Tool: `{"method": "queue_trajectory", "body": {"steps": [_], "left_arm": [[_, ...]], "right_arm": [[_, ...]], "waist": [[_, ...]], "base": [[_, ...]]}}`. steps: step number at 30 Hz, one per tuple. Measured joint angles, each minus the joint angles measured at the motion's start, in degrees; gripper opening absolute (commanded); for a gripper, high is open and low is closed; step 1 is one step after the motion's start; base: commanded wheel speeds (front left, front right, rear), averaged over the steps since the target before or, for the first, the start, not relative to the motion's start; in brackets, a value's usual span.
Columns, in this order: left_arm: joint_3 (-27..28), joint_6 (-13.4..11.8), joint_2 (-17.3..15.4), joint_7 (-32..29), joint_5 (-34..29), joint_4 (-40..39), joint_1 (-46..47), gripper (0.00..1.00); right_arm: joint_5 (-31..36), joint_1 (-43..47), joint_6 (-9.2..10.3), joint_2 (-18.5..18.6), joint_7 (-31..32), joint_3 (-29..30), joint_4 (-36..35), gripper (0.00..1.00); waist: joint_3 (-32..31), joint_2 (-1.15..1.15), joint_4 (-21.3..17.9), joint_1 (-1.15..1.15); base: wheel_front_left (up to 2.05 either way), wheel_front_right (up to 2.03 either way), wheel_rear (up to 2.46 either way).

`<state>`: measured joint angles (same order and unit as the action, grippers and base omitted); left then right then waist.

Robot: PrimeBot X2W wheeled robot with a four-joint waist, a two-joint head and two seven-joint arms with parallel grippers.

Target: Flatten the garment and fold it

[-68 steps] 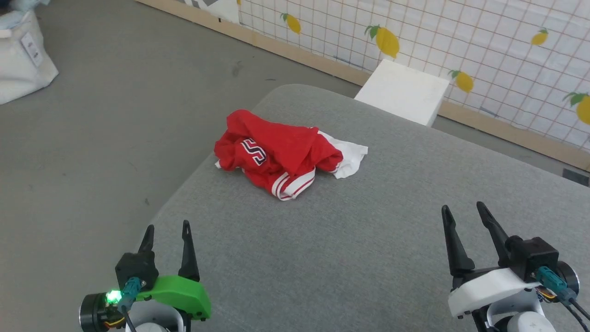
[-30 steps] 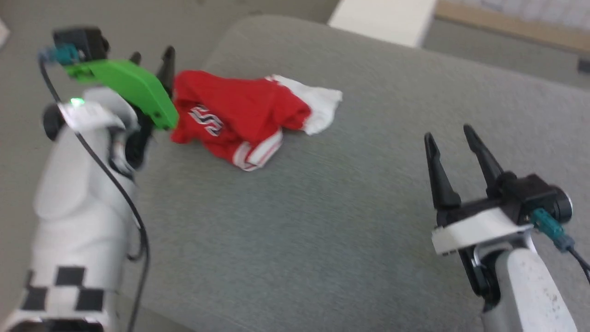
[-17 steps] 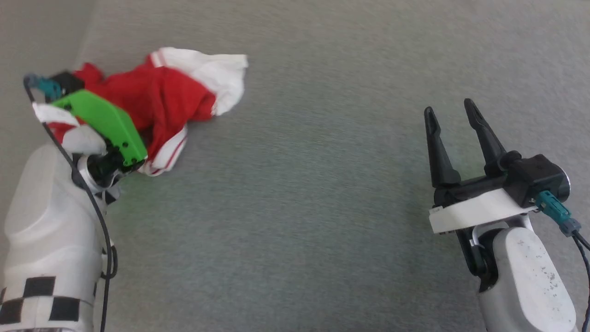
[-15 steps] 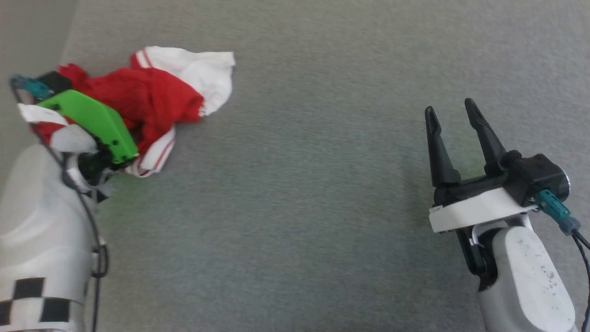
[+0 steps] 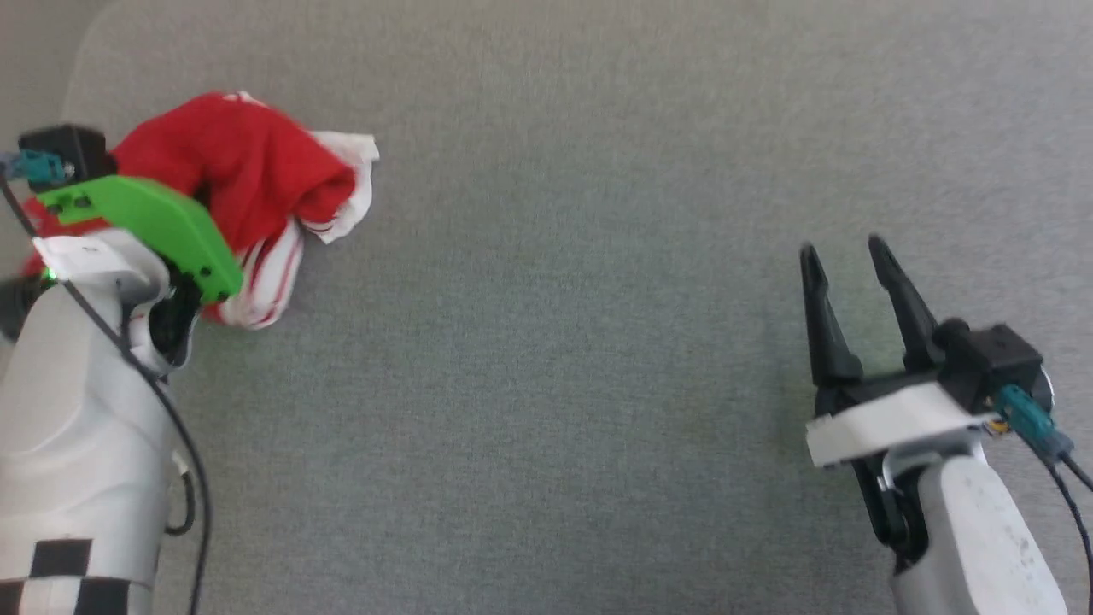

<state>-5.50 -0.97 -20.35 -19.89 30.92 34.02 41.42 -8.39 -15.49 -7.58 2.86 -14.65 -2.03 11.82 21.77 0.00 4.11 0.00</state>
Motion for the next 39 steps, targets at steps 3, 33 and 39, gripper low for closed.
{"method": "queue_trajectory", "body": {"steps": [3, 33, 39], "left_arm": [[-0.9, 0.9, 0.9, 8.7, -2.1, -2.4, 1.9, 0.00], [-34.5, 2.8, 17.6, 9.1, 6.7, 3.9, -7.4, 0.00], [-38.2, 2.4, 17.7, -1.1, 8.0, 9.2, -9.8, 0.62]], "right_arm": [[-0.3, 2.6, 0.00, 0.0, 0.0, 1.5, 0.0, 1.00], [-0.2, 13.3, 0.00, 0.0, 2.9, 6.5, -6.4, 1.00], [-0.3, 13.3, 0.00, 0.0, 2.9, 6.3, -6.4, 1.00]], "waist": [[-3.0, 0.00, 0.0, 0.00], [-20.9, 0.00, -17.1, 0.00], [-19.8, 0.00, -19.6, 0.00]], "base": [[0.00, 0.00, 0.00], [0.00, 0.00, 0.00], [0.00, 0.00, 0.00]]}}
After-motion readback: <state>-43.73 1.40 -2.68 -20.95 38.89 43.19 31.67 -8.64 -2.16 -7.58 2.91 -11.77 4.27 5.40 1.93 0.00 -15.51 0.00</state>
